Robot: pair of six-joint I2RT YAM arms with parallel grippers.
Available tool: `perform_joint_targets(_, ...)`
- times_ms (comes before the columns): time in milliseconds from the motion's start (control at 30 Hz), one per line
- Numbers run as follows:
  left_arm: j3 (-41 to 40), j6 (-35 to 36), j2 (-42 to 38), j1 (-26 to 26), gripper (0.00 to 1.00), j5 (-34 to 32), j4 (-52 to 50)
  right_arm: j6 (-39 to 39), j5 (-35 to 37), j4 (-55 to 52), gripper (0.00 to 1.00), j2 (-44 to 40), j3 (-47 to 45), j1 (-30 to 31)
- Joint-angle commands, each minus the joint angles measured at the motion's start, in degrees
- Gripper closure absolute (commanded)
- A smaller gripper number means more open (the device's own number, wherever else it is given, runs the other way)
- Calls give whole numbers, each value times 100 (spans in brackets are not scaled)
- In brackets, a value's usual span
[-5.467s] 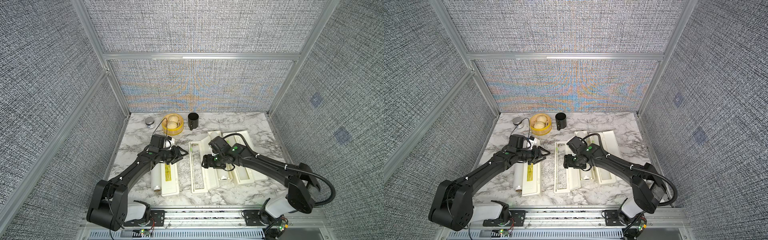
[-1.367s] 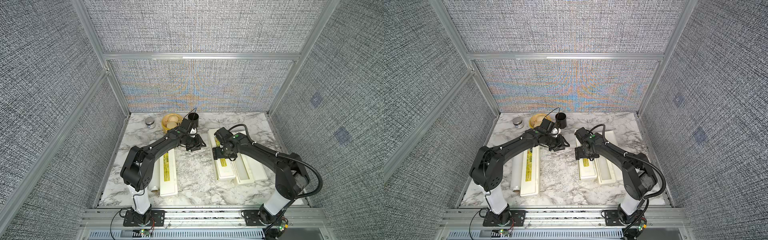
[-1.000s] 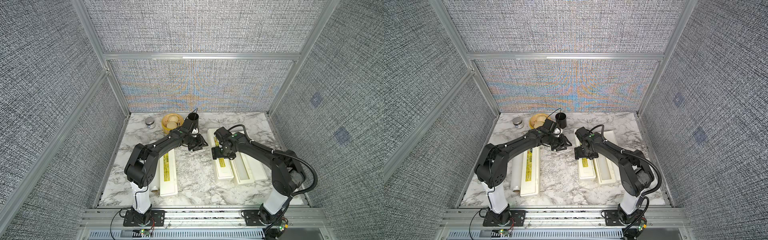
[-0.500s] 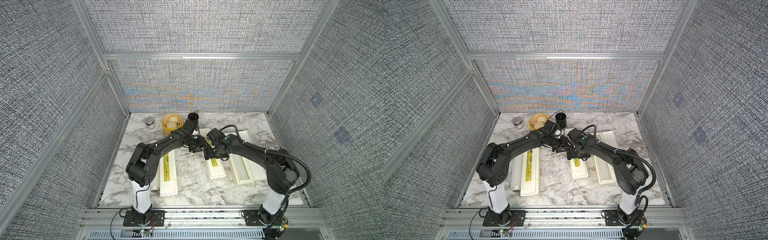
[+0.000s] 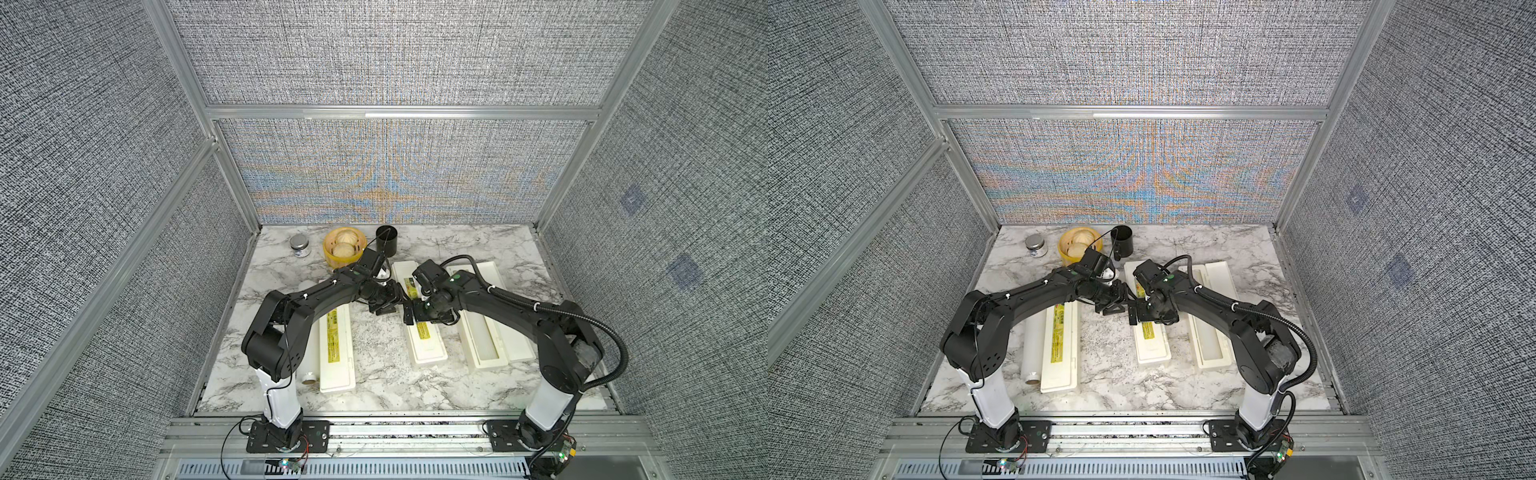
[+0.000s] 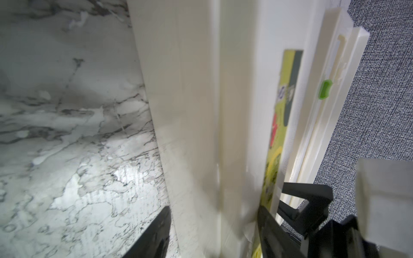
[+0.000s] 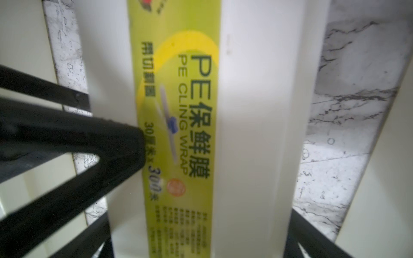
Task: Put plastic wrap rolls into dispensers
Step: Close the lid on the plastic wrap cutting box.
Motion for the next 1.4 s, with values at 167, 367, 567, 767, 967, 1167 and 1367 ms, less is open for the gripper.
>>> perform_joint_targets(167, -259, -259, 36, 19, 40, 192, 583, 25, -379, 99, 1, 146, -131, 38)
perform_joint_targets(367, -483, -324, 127, 22, 44, 93, 658, -81, -371, -19, 1, 45, -36, 25)
perform_joint_targets(567, -513, -98, 239, 47, 47, -194, 305, -246, -509, -261, 1, -192, 49, 2)
perform_joint_targets(767, -686, 12, 386, 99, 49, -188, 331, -395, -413, -490, 1, -369, -41, -75)
perform_joint_targets(967, -791, -3, 325, 209, 49, -149, 390, -675, -899, -393, 1, -580, -452, -280)
perform_joint_targets(1167, -875, -9, 242, 287, 47, 220, 596, -538, -1694, 201, 1, -519, -1048, -356)
perform_joint_targets(1367, -1037, -183, 18, 253, 43, 609, 878, -296, -1795, 492, 6, -358, -1240, -354)
